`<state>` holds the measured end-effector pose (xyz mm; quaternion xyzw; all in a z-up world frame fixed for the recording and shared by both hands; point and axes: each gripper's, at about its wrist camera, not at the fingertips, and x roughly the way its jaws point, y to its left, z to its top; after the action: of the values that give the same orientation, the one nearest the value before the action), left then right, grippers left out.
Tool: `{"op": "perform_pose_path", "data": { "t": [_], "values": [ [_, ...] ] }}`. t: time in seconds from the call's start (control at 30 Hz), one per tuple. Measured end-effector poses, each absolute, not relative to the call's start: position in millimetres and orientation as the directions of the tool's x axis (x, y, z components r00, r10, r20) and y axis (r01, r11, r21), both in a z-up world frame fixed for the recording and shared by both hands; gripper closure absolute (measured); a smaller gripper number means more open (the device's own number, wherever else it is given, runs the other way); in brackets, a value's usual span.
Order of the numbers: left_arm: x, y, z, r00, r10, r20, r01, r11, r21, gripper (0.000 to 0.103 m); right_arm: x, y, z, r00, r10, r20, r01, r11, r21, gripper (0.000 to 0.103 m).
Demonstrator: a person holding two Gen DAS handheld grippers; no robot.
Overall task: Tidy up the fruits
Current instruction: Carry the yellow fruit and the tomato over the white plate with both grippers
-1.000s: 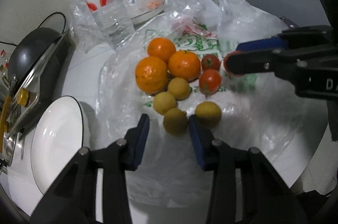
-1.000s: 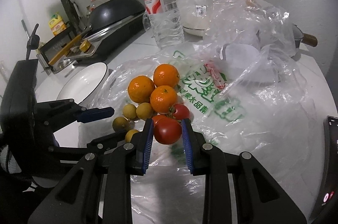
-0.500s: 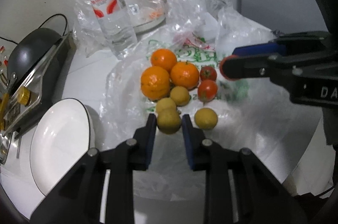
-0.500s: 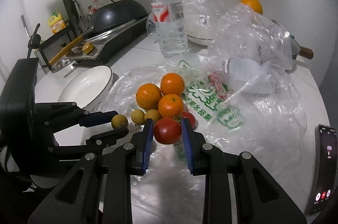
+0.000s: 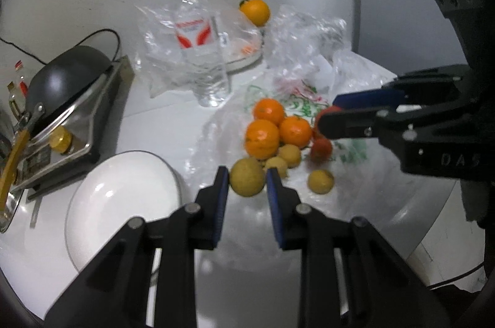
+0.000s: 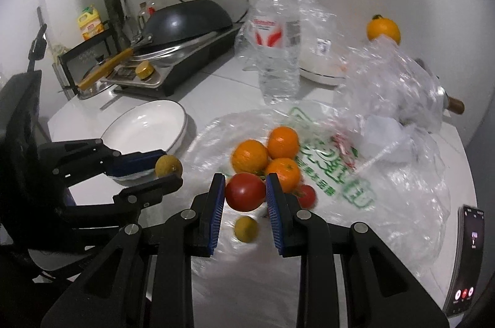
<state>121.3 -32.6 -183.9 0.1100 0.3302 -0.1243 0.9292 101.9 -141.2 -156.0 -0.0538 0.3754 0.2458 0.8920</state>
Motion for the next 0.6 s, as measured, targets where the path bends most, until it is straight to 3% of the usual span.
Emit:
{"op": "perform_pose_path", "data": {
  "t": [0.6],
  "values": [
    [104.0, 58.3, -176.8, 0.796, -0.096, -0.598, 0.186, 0.978, 0.091, 0.077, 107.2, -60.2, -152.6, 0.566, 0.431, -0.703, -0.553, 0.831, 0.065, 0.074]
  ]
}}
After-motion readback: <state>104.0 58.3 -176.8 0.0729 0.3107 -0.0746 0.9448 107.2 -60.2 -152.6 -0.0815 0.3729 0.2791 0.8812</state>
